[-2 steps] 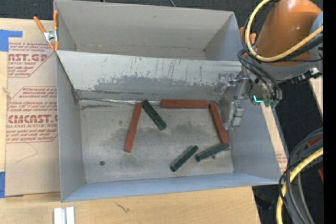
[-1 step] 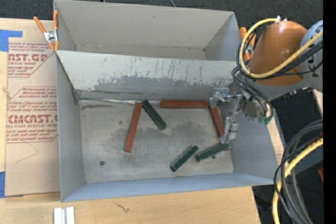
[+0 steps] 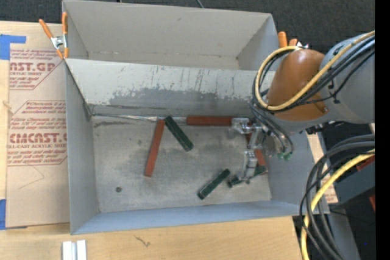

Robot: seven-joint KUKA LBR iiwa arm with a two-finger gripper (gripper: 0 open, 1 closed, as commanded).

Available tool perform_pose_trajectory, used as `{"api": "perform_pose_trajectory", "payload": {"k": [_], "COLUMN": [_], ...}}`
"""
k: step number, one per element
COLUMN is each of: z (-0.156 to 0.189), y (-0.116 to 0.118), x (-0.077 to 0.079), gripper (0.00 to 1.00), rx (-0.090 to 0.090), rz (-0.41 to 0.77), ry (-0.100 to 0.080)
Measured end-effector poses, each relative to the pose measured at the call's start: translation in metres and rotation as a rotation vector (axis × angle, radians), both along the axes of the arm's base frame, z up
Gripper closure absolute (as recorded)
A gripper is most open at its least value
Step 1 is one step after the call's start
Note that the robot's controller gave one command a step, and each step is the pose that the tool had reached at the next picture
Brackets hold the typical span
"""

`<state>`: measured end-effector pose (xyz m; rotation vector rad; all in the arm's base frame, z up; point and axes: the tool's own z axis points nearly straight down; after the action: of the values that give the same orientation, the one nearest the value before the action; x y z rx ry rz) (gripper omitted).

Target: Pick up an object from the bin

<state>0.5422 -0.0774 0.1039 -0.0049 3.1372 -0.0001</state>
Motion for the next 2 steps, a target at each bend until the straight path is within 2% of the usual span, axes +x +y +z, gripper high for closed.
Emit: {"api": "perform_pose_trajectory", "payload": {"k": [1, 2], "z": [-0.014, 0.021], "y": [0.004, 0.024], "x": [-0.005, -0.016], "gripper": [0.00, 0.00], "rx": [0.002, 0.001], "rz": [-0.011, 0.085], "ry": [0.001, 0.011]}}
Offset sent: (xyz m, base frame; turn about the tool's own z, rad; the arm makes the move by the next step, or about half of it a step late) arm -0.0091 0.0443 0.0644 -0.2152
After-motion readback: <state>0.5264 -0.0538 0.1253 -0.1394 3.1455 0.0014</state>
